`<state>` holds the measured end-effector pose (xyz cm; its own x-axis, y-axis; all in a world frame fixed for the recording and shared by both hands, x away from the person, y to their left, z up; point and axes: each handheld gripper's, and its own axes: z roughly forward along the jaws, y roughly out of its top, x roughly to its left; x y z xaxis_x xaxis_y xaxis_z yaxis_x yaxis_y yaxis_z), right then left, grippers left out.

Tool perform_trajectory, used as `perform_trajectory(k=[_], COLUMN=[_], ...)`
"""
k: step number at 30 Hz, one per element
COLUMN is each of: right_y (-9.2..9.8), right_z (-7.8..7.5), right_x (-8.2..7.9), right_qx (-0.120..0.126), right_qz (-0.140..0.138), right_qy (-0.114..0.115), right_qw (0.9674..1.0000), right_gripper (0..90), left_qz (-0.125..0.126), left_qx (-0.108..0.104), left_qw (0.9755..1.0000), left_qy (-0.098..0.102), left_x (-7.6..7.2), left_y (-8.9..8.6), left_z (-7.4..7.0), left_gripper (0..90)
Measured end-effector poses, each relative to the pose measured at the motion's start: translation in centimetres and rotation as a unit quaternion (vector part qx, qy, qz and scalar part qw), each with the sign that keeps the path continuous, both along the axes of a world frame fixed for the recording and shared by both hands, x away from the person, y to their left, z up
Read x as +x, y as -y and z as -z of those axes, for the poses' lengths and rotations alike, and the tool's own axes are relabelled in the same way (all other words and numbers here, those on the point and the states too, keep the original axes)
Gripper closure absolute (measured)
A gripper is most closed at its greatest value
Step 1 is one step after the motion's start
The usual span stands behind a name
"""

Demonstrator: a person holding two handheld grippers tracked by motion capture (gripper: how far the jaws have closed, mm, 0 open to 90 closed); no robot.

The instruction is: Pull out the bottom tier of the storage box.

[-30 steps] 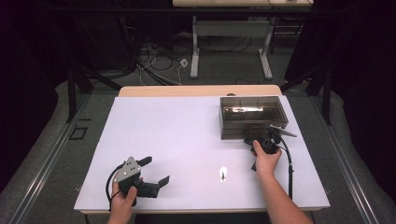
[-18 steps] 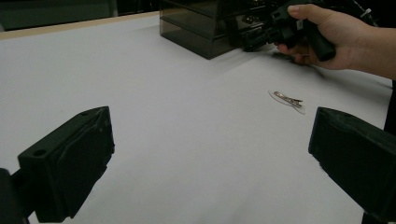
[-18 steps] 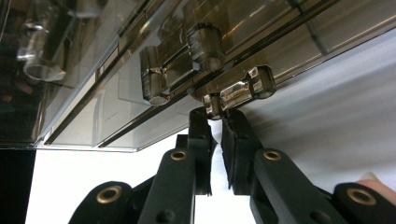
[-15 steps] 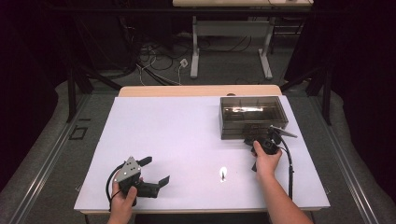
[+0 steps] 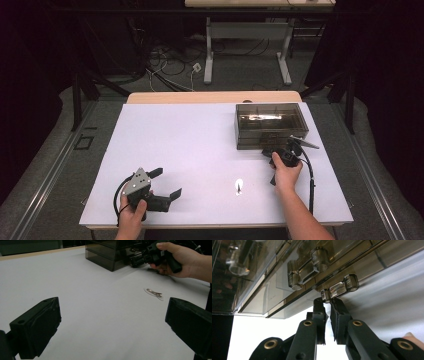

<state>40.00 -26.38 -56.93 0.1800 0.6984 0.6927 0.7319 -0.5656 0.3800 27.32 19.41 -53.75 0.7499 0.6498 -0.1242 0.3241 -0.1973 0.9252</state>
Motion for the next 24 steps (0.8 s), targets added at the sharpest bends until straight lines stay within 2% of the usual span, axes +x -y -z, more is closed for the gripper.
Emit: perform_trajectory(k=[2,5,6,7,8,11,13,14,15,17,18,20,24], right_y=[-0.02,0.06,-0.08,-0.04,-0.09,-0.10,0.01,0.28,0.28,0.14,0.18,0.41,0.44], right_z=[0.11,-0.11,0.04,-0.12,-0.03,-0.04,0.02,-0.11,-0.11,-0.04,-0.01,-0.14,0.06], right_x=[-0.04,-0.25,-0.24,-0.40,-0.43,-0.43,-0.41,-0.51,-0.51,-0.44,-0.40,-0.46,-0.24], right_qx=[0.000,0.004,0.000,0.009,-0.002,0.006,0.007,0.014,0.014,0.012,0.013,0.014,0.018], right_qz=[-0.001,-0.014,-0.005,-0.011,-0.002,0.000,0.001,-0.018,-0.018,-0.001,0.002,-0.008,0.008], right_qy=[0.007,-0.009,0.000,-0.009,0.004,0.000,-0.003,-0.009,-0.009,-0.002,0.001,-0.009,0.007], right_qw=[1.0000,0.9999,1.0000,0.9999,1.0000,1.0000,1.0000,0.9997,0.9997,0.9999,0.9999,0.9998,0.9998], right_gripper=[83.1,84.4,90.0,90.0,90.0,89.8,88.8,85.8,85.8,84.1,83.1,81.3,79.0], left_qz=[0.002,0.003,0.002,0.003,0.003,0.003,0.003,0.003,0.003,0.003,0.003,0.003,0.004], left_qx=[0.002,0.003,0.003,0.004,0.004,0.004,0.004,0.004,0.004,0.003,0.003,0.003,0.005], left_qw=[1.0000,1.0000,1.0000,1.0000,1.0000,1.0000,1.0000,1.0000,1.0000,1.0000,1.0000,1.0000,1.0000], left_qy=[0.001,0.001,0.001,0.001,0.001,0.001,0.002,0.002,0.001,0.001,0.001,0.001,0.000], left_x=[0.03,0.03,0.03,0.03,0.03,0.03,0.02,0.03,0.04,0.04,0.04,0.04,0.04], left_y=[-0.01,0.01,0.01,0.01,0.02,0.04,0.04,0.03,0.02,0.02,0.02,0.03,0.03], left_z=[0.00,0.00,0.00,0.00,0.00,0.00,-0.01,-0.01,0.00,0.01,0.01,0.00,-0.01], left_gripper=[0.3,0.3,0.3,0.3,0.3,0.3,0.4,0.4,0.4,0.3,0.3,0.3,0.3])
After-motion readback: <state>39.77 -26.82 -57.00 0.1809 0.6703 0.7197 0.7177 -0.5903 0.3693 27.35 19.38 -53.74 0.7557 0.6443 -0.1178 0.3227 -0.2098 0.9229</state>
